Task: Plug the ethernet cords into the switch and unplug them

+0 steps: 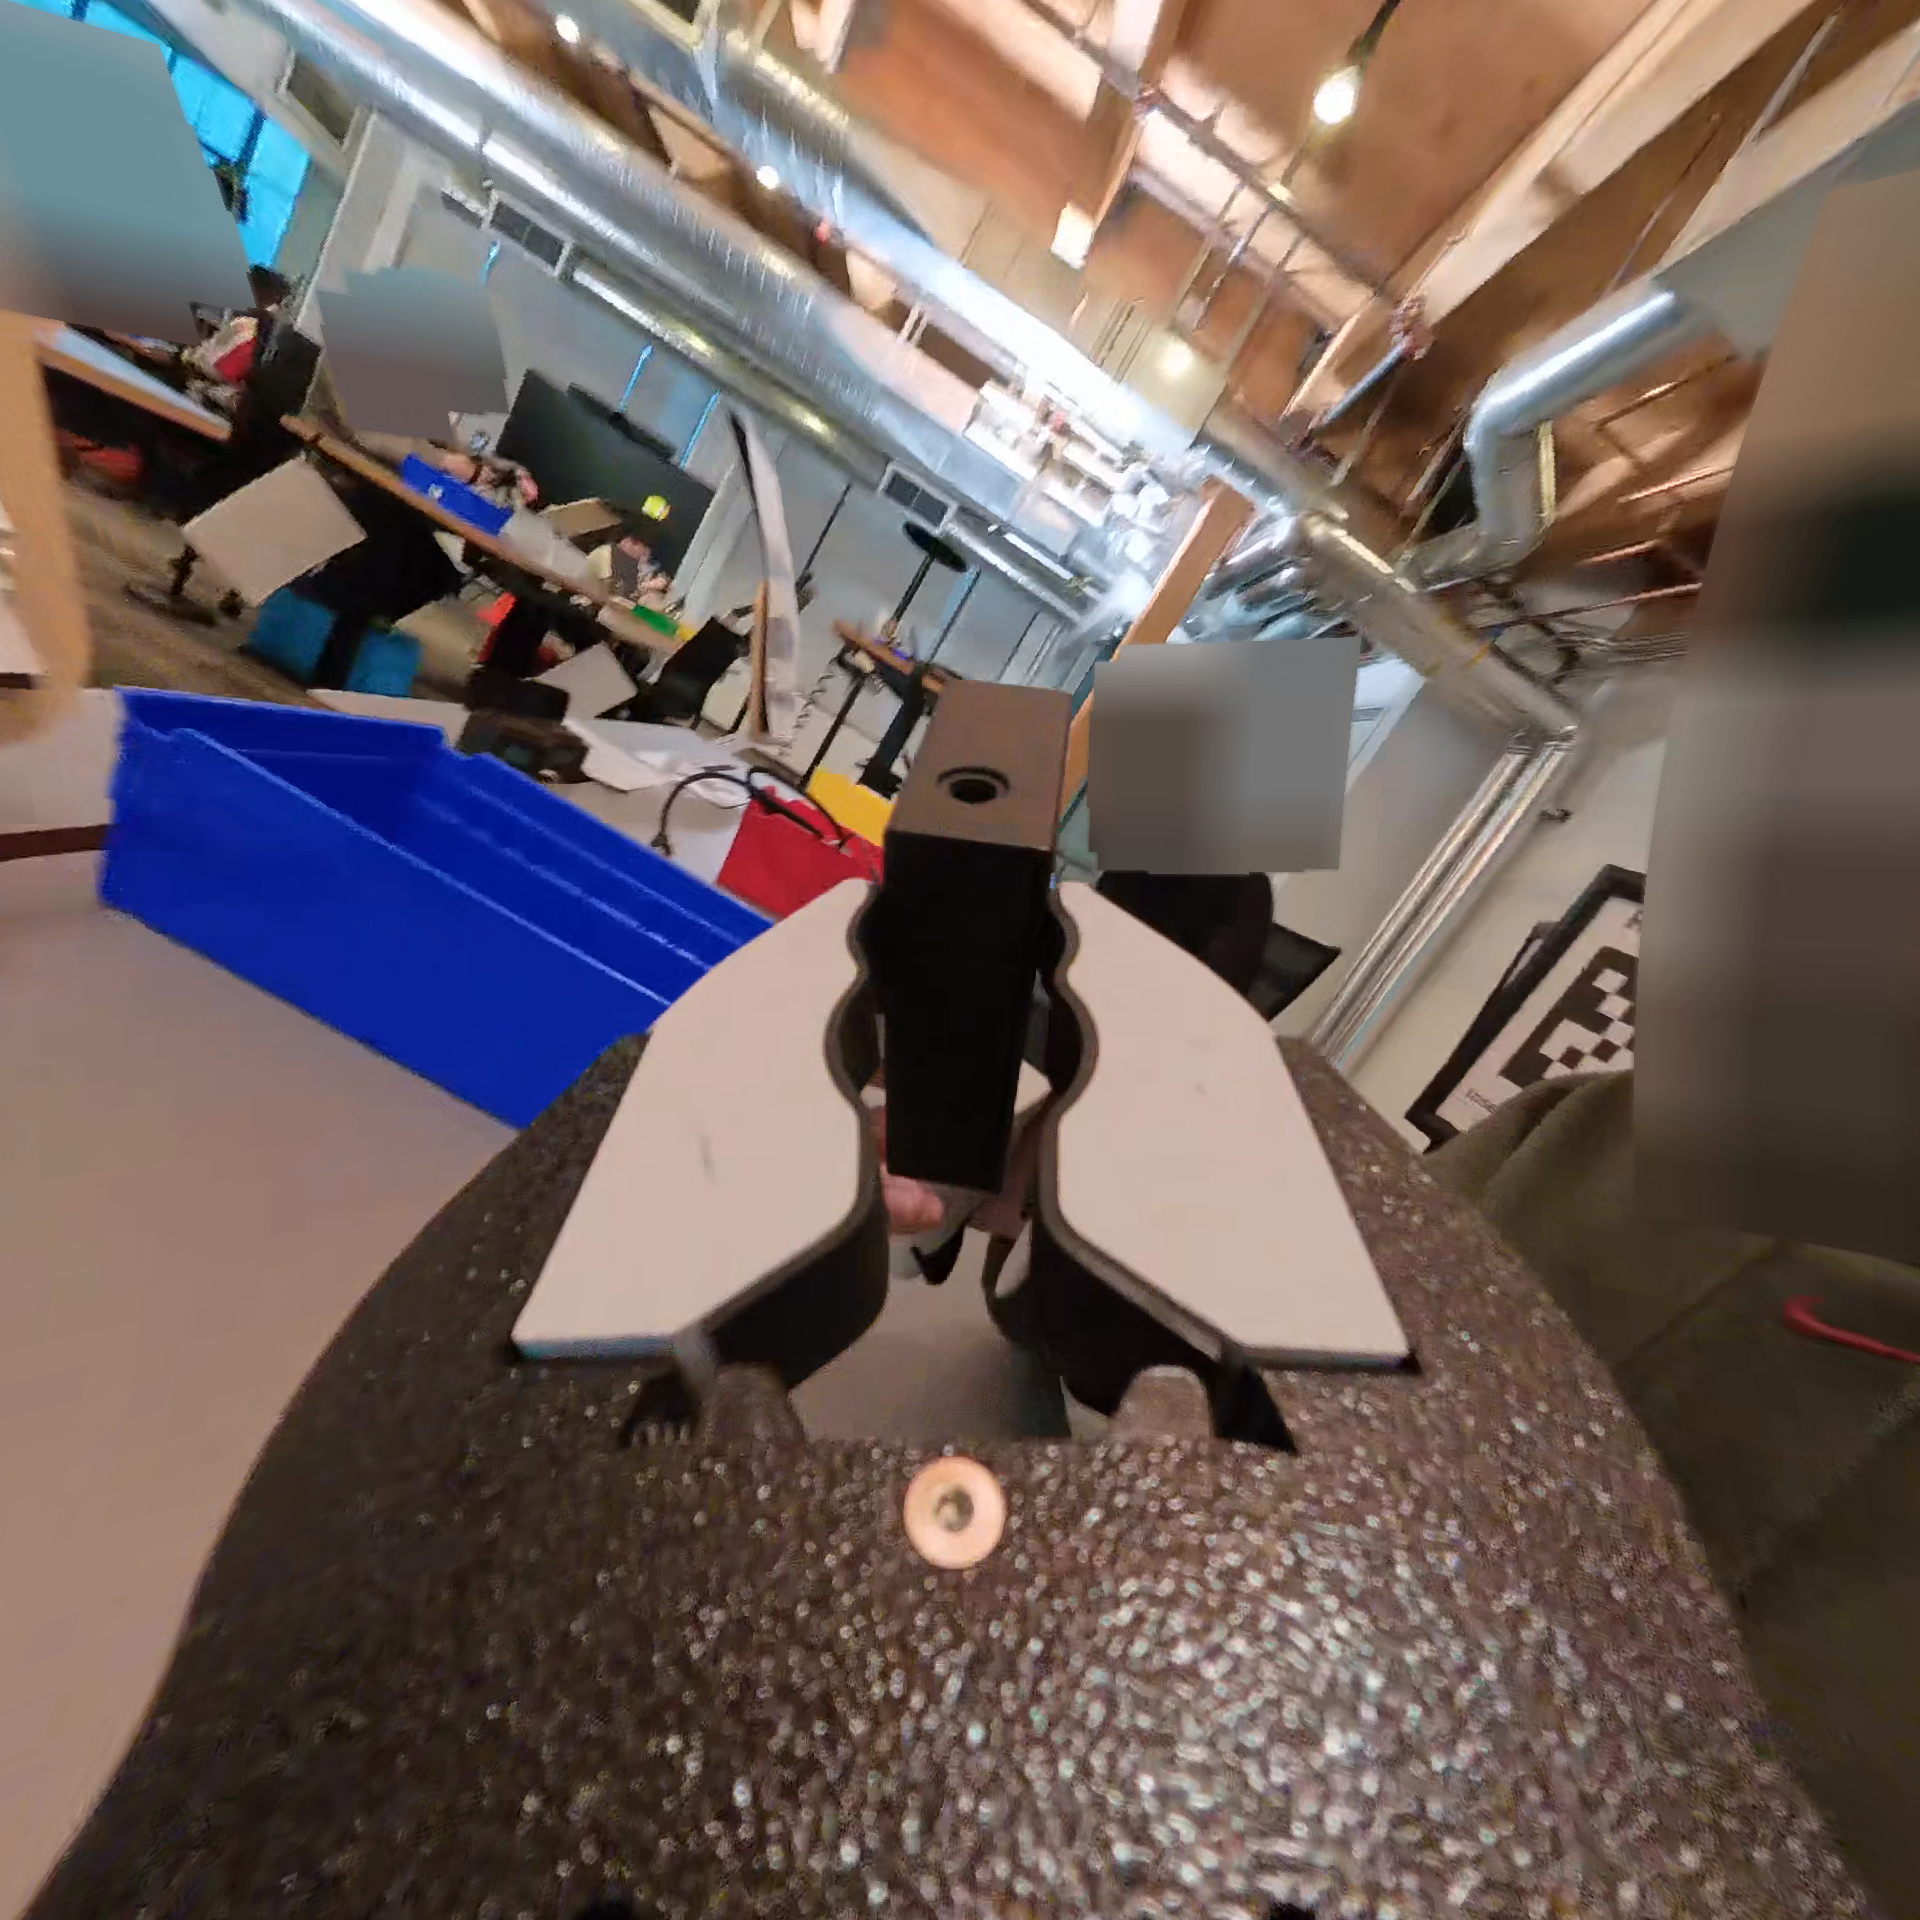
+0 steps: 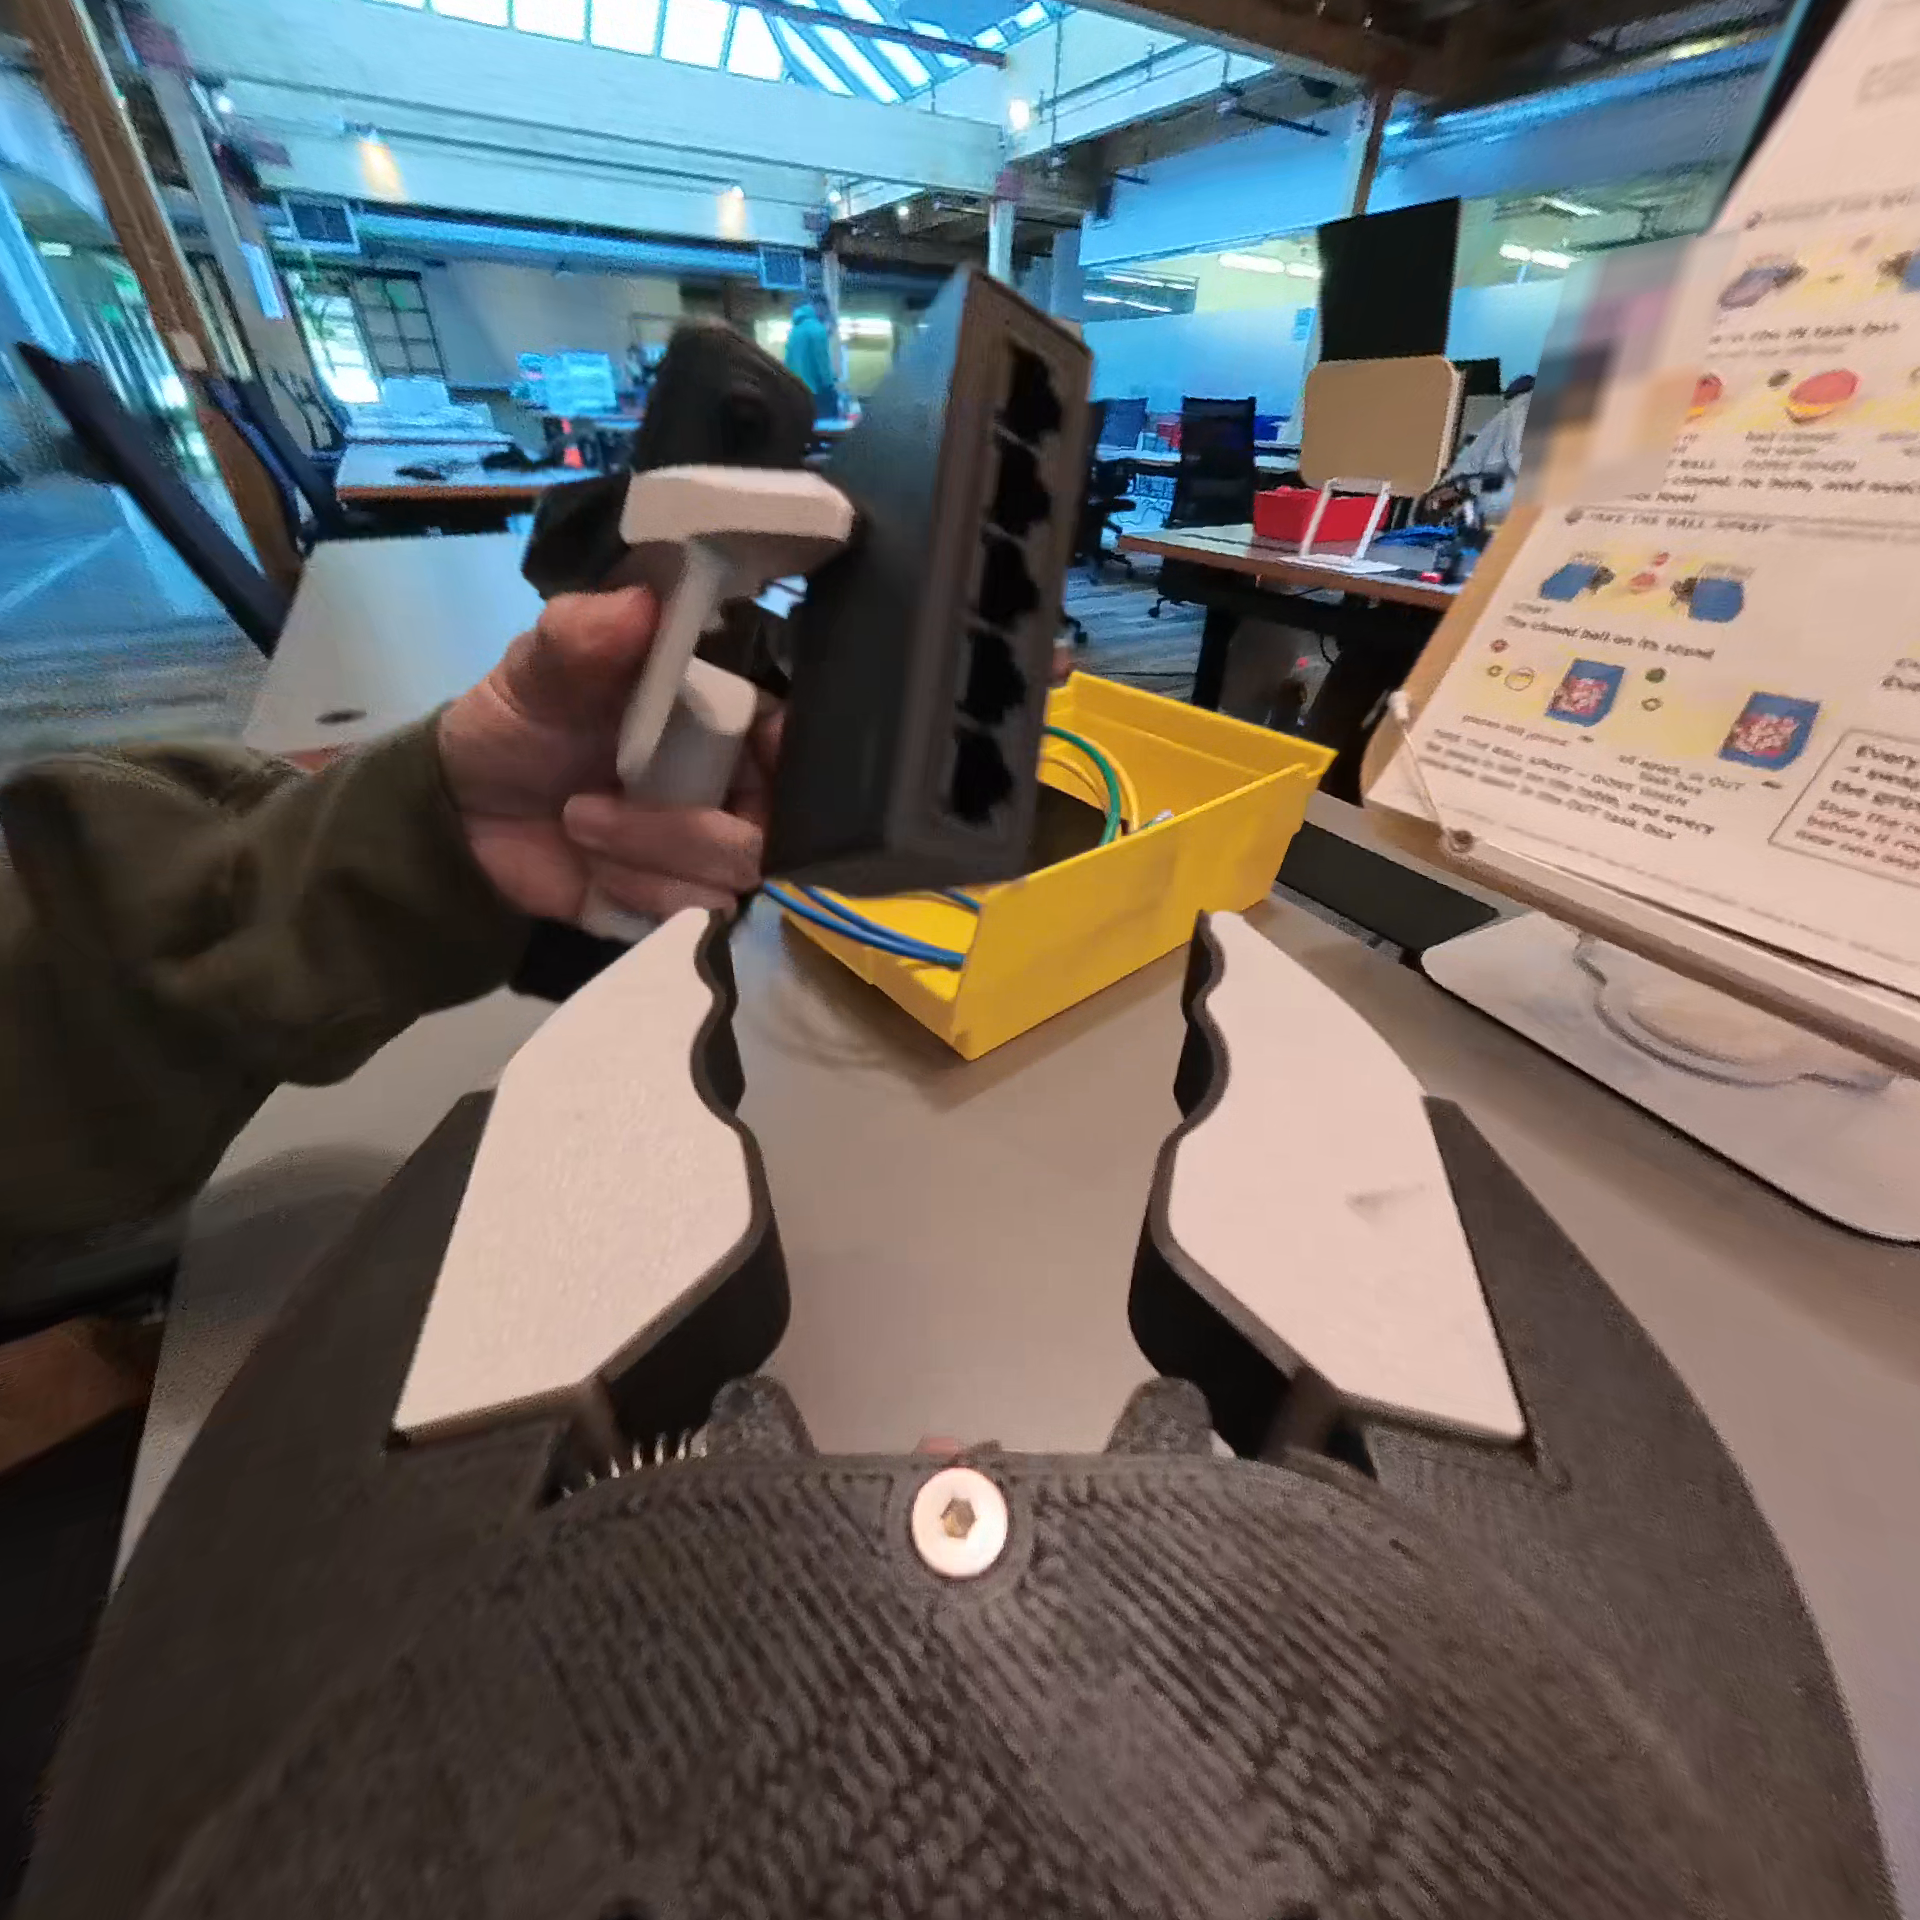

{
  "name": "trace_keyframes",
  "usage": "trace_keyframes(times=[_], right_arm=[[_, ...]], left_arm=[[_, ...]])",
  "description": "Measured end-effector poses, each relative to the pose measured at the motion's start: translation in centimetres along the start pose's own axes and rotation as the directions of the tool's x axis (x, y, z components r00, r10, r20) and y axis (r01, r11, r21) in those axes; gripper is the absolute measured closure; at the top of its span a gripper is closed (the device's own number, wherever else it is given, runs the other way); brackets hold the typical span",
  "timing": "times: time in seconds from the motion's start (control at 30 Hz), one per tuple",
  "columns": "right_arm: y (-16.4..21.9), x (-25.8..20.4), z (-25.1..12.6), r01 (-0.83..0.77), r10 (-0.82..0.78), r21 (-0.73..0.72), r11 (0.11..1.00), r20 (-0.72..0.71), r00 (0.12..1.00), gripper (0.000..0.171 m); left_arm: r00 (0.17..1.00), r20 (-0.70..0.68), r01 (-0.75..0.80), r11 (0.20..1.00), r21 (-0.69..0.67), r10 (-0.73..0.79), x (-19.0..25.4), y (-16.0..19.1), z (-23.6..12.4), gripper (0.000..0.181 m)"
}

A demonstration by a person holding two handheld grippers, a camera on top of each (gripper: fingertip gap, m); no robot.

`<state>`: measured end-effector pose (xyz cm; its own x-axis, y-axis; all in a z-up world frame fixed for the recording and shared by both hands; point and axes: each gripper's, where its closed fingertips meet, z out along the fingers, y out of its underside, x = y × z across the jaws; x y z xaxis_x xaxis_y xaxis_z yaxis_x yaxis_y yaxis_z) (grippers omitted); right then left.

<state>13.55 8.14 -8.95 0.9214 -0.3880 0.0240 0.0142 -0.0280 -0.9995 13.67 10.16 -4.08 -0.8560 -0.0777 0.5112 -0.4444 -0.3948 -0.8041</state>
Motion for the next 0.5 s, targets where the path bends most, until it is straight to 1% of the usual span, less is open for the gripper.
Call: trace_keyframes(times=[0.03, 0.1, 0.17, 0.23, 0.27, 0.3, 0.37, 0.4, 0.43, 0.47, 0.5], right_arm=[[0.0, -0.7, -0.1, 0.024, -0.024, 0.001, 1.000, 0.010, 1.000, 0.093], [-0.3, -1.6, -0.6, 0.037, -0.038, 0.034, 0.999, 0.011, 0.999, 0.103], [-0.8, -2.8, -1.3, 0.025, -0.030, 0.083, 0.996, 0.070, 0.997, 0.129], [-0.8, -3.3, -1.7, 0.029, -0.038, 0.097, 0.995, 0.097, 0.995, 0.133], [-0.6, -3.4, -1.8, 0.064, -0.073, 0.091, 0.994, 0.099, 0.992, 0.134], [-0.1, -3.2, -1.8, 0.112, -0.118, 0.066, 0.991, 0.094, 0.989, 0.135], [1.0, -2.2, -1.9, 0.242, -0.241, -0.010, 0.970, 0.046, 0.969, 0.139], [1.6, -1.5, -2.1, 0.326, -0.325, -0.052, 0.944, 0.028, 0.945, 0.139], [2.5, -1.3, -2.4, 0.385, -0.381, -0.109, 0.916, 0.059, 0.923, 0.140], [3.5, -1.4, -2.8, 0.402, -0.384, -0.166, 0.901, 0.132, 0.914, 0.140], [4.5, -1.8, -3.3, 0.377, -0.334, -0.212, 0.901, 0.213, 0.918, 0.140]], left_arm=[[1.000, -0.021, -0.022, 1.000, 0.012, 0.022, 0.4, 0.9, 0.3, 0.153], [0.996, -0.061, -0.065, 0.997, 0.032, 0.067, 1.3, 2.5, 0.7, 0.153], [0.992, -0.091, -0.081, 0.996, 0.048, 0.085, 2.0, 3.5, 0.9, 0.153], [0.991, -0.114, -0.055, 0.994, 0.091, 0.066, 2.3, 3.8, 0.9, 0.153], [0.991, -0.120, -0.046, 0.995, 0.092, 0.057, 2.3, 4.0, 0.7, 0.153], [0.994, -0.096, -0.036, 0.996, 0.078, 0.044, 1.9, 4.4, 0.7, 0.150], [0.998, 0.018, -0.052, 0.998, 0.026, 0.052, 0.6, 5.0, 0.5, 0.141], [0.992, 0.073, -0.098, 0.995, -0.005, 0.099, 0.2, 5.2, 0.3, 0.132], [0.978, 0.112, -0.174, 0.984, -0.048, 0.178, 0.1, 5.4, 0.0, 0.120], [0.948, 0.127, -0.279, 0.953, -0.114, 0.293, 0.2, 5.8, -0.3, 0.122], [0.897, 0.121, -0.396, 0.896, -0.202, 0.424, 0.3, 6.3, -0.6, 0.122]])
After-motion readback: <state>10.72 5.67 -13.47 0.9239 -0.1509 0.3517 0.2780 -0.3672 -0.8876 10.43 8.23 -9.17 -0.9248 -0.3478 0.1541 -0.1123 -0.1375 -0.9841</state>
